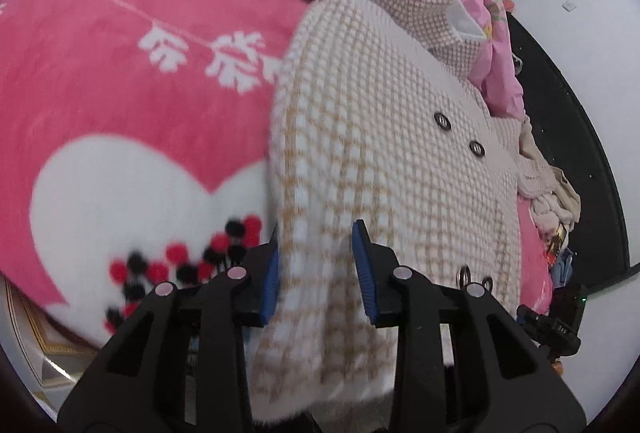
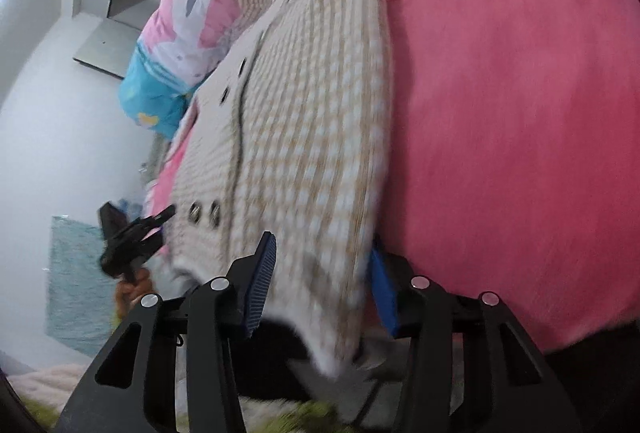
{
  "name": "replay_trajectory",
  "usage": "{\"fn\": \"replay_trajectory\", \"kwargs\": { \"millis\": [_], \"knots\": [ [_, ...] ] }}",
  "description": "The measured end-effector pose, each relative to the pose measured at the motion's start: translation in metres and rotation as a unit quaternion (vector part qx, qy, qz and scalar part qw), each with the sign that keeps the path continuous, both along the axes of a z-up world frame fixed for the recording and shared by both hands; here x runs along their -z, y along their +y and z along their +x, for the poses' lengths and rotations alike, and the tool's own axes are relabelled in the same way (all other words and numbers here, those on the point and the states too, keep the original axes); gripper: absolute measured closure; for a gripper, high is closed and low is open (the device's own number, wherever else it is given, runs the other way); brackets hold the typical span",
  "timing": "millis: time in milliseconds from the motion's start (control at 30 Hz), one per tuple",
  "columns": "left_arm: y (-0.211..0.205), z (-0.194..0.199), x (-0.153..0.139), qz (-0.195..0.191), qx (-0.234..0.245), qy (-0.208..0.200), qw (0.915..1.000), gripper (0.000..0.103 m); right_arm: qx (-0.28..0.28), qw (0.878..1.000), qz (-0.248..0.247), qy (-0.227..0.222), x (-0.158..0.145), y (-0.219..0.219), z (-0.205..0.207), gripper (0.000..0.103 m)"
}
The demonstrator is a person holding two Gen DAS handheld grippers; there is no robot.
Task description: Fold large clothes
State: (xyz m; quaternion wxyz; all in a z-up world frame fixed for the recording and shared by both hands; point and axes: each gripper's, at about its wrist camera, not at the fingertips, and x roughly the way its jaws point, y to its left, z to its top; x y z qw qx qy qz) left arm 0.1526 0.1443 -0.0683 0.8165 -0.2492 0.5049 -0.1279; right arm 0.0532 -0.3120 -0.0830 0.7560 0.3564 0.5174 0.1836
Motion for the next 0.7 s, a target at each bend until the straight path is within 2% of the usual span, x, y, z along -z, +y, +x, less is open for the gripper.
{"fn": "replay_trajectory", "kwargs": {
  "millis": [133, 200, 267, 300, 333, 400, 467, 600, 700],
  "knots": [
    [-0.001, 0.004, 0.008, 0.004, -0.006, 0.019, 0.9998, 0.072, -0.002, 1.0, 0.004, 0.013, 0.015, 0.011, -0.002, 0.072],
    [-0.004, 0.008, 0.01, 0.012, -0.01, 0.02, 0.9997, 0.072, 0.002, 1.0, -0.012, 0.008, 0.019, 0.015, 0.002, 0.078],
    [-0.009, 0.011, 0.008, 0.036, -0.015, 0.012, 0.9992, 0.073, 0.005, 1.0, -0.026, 0.003, 0.019, 0.018, 0.001, 0.085],
    [-0.015, 0.01, 0.005, 0.061, -0.017, 0.005, 0.998, 0.077, 0.005, 1.0, -0.03, 0.0, 0.016, 0.017, -0.001, 0.088],
    [-0.019, 0.009, 0.001, 0.081, -0.018, 0.0, 0.9965, 0.084, 0.005, 0.999, -0.031, -0.012, 0.007, 0.016, -0.005, 0.093],
    [-0.029, 0.002, -0.014, 0.119, -0.012, -0.021, 0.9926, 0.096, 0.006, 0.999, -0.035, -0.031, -0.009, 0.014, -0.01, 0.096],
    [-0.034, -0.007, -0.036, 0.134, -0.009, -0.045, 0.9899, 0.097, 0.001, 0.998, -0.038, -0.058, -0.035, 0.011, -0.011, 0.096],
    [-0.043, -0.031, -0.086, 0.128, 0.007, -0.089, 0.9877, 0.097, -0.023, 0.992, -0.056, -0.111, -0.085, 0.008, -0.01, 0.097],
    [-0.053, -0.051, -0.104, 0.127, 0.024, -0.096, 0.987, 0.097, -0.033, 0.989, -0.069, -0.13, -0.111, -0.002, -0.015, 0.097]
  ]
}}
